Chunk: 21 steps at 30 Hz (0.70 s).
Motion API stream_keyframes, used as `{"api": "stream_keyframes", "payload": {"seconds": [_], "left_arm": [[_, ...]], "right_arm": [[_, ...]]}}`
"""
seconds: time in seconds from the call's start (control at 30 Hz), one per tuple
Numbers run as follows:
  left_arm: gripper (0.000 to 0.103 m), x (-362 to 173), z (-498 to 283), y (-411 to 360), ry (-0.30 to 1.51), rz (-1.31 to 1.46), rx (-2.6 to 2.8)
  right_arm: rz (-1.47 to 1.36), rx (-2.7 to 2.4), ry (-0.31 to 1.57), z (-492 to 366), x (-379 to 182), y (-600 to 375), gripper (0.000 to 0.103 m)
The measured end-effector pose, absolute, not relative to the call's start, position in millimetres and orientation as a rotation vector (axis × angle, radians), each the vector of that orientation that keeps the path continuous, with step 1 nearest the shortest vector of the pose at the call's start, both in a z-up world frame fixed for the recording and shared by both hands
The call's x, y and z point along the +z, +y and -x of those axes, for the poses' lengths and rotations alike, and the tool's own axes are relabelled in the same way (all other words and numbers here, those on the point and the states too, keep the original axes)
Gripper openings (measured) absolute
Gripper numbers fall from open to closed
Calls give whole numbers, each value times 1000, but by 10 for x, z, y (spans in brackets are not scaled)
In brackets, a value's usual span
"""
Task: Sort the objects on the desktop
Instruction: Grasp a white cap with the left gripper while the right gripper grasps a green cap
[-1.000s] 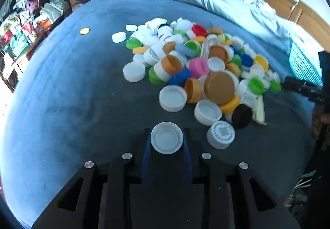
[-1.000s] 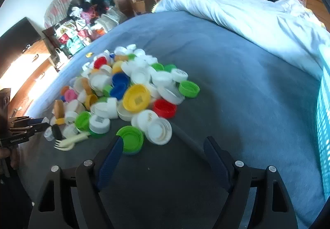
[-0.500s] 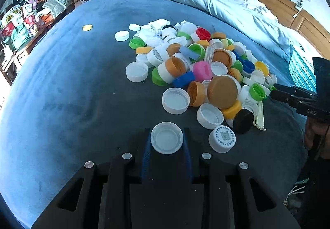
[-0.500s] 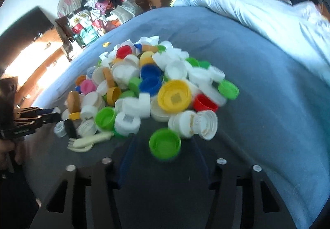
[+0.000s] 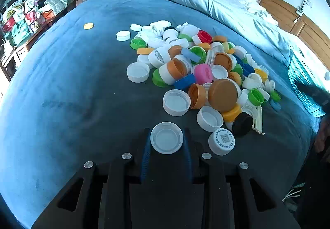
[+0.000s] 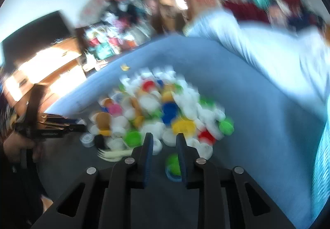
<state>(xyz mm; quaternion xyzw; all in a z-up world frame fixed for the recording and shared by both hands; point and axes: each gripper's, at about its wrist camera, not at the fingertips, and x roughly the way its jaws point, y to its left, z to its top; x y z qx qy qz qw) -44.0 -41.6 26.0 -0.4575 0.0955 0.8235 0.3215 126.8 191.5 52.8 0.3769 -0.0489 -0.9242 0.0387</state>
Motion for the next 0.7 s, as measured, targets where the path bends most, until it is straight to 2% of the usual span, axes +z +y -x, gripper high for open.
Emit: {"api": "stream_keyframes", "payload": {"seconds": [0.03, 0.13, 0.2, 0.23, 0.3, 0.33, 0.37, 0.4, 0.43, 0.47, 0.5, 0.7], "left_arm": [[25, 257, 447, -413, 250, 1202, 2162], [25, 260, 451, -435, 232, 1205, 2161], [25, 256, 462, -434, 230, 1205, 2159], [25, 253, 468, -436, 226, 1207, 2157], [25, 254, 476, -443, 219, 1208, 2156], [25, 254, 477, -446, 220, 1206, 2157], [25, 251, 477, -444, 222, 1204, 2158], [25, 247, 478, -443, 225, 1205, 2157], [25, 243, 480, -441, 228, 1205, 2156], [25, 242, 481, -440, 229, 1205, 2156], [25, 242, 480, -439, 230, 1206, 2155], [25, 240, 475, -428, 251, 1201, 2159]], "right_arm": [[-1201, -2852, -169, -1256, 446, 1994, 16], [-1233, -2941, -222, -1333, 357, 2252, 17], [-1255, -2912, -290, -1328, 297, 2303, 25], [-1237, -2908, -325, -1328, 302, 2315, 32], [-1176, -2896, -398, -1311, 348, 2302, 60], [-1168, -2900, -451, -1261, 352, 2315, 84], [-1167, -2897, -477, -1230, 333, 2313, 88], [-1188, -2885, -494, -1178, 306, 2312, 86], [-1241, -2872, -502, -1101, 263, 2316, 74], [-1268, -2855, -509, -1056, 227, 2308, 44], [-1298, -2841, -509, -1012, 186, 2284, 31], [-1364, -2845, -471, -990, 172, 2210, 32]]}}
